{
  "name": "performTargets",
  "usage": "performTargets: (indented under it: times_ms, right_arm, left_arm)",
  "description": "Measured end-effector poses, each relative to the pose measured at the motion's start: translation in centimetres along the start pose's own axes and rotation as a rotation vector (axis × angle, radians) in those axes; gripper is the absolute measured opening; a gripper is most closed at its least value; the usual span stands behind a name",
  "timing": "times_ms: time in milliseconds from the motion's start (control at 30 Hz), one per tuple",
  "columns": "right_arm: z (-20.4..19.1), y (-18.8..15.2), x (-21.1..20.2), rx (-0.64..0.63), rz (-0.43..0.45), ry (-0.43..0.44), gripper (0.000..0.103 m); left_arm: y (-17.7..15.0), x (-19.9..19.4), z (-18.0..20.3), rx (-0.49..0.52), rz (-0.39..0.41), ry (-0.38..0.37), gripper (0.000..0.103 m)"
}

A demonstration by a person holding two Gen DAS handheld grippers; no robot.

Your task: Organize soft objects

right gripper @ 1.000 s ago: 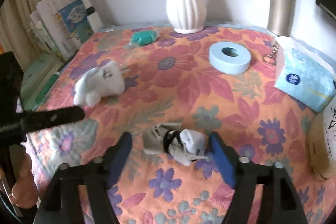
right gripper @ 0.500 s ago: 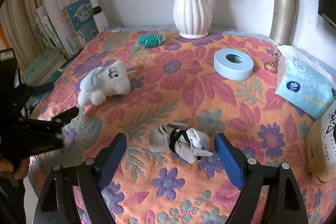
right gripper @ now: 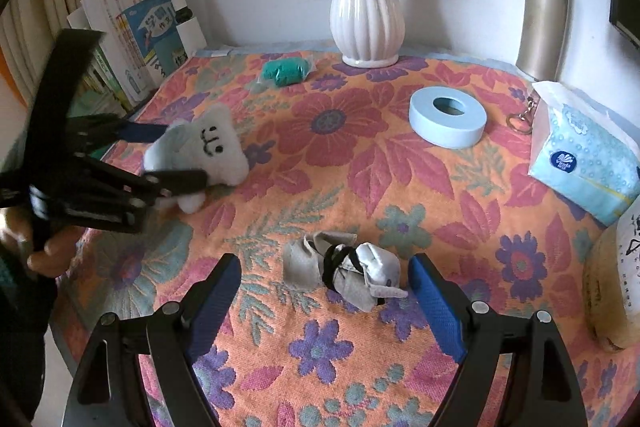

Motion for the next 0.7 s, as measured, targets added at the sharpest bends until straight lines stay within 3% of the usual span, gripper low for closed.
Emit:
performTargets:
  times_ms: [67,100,133,233,400,467,600,700]
  right_arm:
    - [0.3,0.1,0.2,0.015,-0.007,0.013,0.084]
    - [0.5,0.2,0.2,0.024,-0.008,0.018,0.084]
    - [0.7,0.2,0.1,0.036,-0.005,0.024,0.084]
    - [1.3,0.2,-0.3,0.07,0.015,0.046,0.084]
    - [1.2,0.2,0.1,0.08,-0.013,0.036,0.086]
    - [0.3,0.2,0.1,0.045,-0.031,0.023,0.086]
    - [-2.7,-0.8,-0.3,-0.007,-0.084,0.169,0.086]
    - [-3.9,-1.7,-1.4,-0.024,-0.073,0.219,0.086]
  left_arm:
    - [-0.3,0.5,0.2,-0.022,-0.005,-0.028,0.085]
    - [-0.6,0.1,0.3,-0.035,0.011,-0.033,0.077]
    - [-1.1,-0.3,0.6,-0.047,0.024,-0.041,0.061]
    - [-2.2,-1.5,0.7,-0.103,0.043,-0.025,0.049]
    - [-4.5,-2.9,0.7,-0.246,0.082,-0.04,0.048]
    - [-5.1,-3.0,0.4,-0.285,0.1,-0.012,0.048]
    - [-4.9,-2.6,-0.6,-0.338,0.103,0.028,0.049]
    - [-5.1,-3.0,-0.5,-0.34,0.119,0.03,0.049]
Point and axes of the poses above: each gripper's, at about its wrist camera, not at the fingertips, and x roughly the way its jaws point, z to its right, y to its top, the point moved 2 cm from there along x, roughly the way its jaws point, and after that the axes turned 6 degrees about y, right-handed, at the moved point
